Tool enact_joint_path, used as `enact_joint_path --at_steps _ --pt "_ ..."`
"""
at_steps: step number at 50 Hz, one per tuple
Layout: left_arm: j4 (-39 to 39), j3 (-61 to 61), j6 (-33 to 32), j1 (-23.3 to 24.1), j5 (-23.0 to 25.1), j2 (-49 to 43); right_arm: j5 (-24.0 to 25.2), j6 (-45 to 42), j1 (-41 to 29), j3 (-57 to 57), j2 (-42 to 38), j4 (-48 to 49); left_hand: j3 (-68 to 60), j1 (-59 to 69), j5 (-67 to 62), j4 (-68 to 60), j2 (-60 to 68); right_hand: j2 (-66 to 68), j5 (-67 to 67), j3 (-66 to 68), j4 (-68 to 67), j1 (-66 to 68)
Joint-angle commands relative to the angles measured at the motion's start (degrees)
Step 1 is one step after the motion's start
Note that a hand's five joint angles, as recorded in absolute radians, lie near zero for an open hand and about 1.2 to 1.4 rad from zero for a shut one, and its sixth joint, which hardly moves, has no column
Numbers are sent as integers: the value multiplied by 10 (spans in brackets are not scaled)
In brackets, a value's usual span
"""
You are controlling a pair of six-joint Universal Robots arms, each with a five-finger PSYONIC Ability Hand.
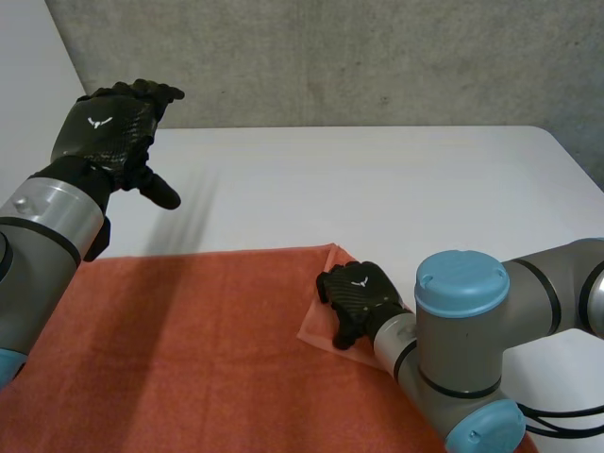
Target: Fold the laundry
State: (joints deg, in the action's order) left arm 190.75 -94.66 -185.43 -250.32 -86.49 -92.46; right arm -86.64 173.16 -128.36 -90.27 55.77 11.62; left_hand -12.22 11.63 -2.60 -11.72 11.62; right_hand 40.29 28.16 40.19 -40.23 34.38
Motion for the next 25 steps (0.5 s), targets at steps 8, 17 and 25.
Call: enact_joint_path --at_steps 8,17,25 --pt "0 -4 0 0 1 1 -1 -16 2 -1 0 18 22 -16 26 17 -16 202 224 203 -203 262" --pt "0 -8 1 0 1 4 1 -17 5 0 0 14 22 -16 26 17 -16 132 154 133 -133 191" --pt "0 -9 1 0 1 5 2 -11 7 2 23 -27 22 -16 26 17 -16 -24 -3 -24 24 35"
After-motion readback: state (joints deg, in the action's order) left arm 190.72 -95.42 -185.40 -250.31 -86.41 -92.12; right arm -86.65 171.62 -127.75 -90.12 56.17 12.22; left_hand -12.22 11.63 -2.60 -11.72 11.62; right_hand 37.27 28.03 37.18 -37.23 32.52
